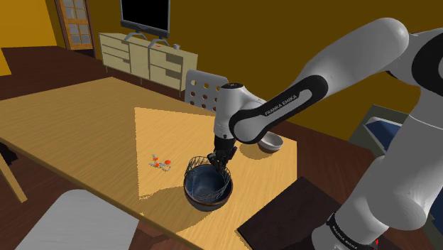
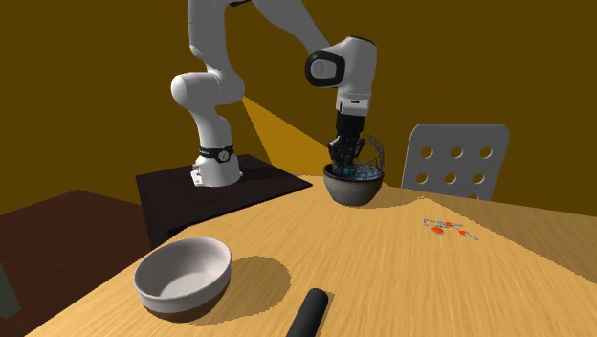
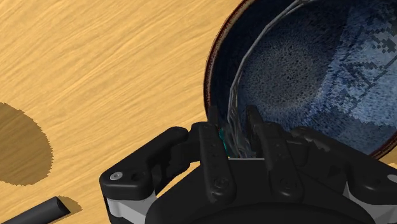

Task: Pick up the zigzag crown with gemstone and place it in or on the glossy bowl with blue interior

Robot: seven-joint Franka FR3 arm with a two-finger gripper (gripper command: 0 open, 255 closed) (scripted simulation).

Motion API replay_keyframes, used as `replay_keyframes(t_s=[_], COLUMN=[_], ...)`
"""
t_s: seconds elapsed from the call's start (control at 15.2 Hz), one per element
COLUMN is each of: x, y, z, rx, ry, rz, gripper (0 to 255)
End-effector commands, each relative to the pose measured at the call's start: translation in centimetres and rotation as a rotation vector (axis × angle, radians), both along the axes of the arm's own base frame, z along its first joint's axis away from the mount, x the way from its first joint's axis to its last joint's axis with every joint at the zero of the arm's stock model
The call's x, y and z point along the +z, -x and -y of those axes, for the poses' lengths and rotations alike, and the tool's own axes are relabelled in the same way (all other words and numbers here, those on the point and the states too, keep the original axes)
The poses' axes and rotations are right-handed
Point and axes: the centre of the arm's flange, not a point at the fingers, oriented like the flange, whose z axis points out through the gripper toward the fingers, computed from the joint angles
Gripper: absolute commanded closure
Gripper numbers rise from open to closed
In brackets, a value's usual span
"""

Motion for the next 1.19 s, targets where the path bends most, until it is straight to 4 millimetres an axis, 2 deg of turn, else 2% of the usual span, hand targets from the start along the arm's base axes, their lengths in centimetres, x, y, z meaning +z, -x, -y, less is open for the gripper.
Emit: replay_keyframes(t_s=[0.0,0.33,0.59,1.12], x=[-0.1,-0.1,4.9,4.9], y=[0.1,0.1,-0.2,-0.2], z=[-0.1,-0.1,-0.3,-0.3], rx=[0.002,0.002,0.002,0.002], ry=[0.0,0.0,0.0,0.0], rz=[-0.003,-0.003,-0.003,-0.003], gripper=[0,0,0,0])
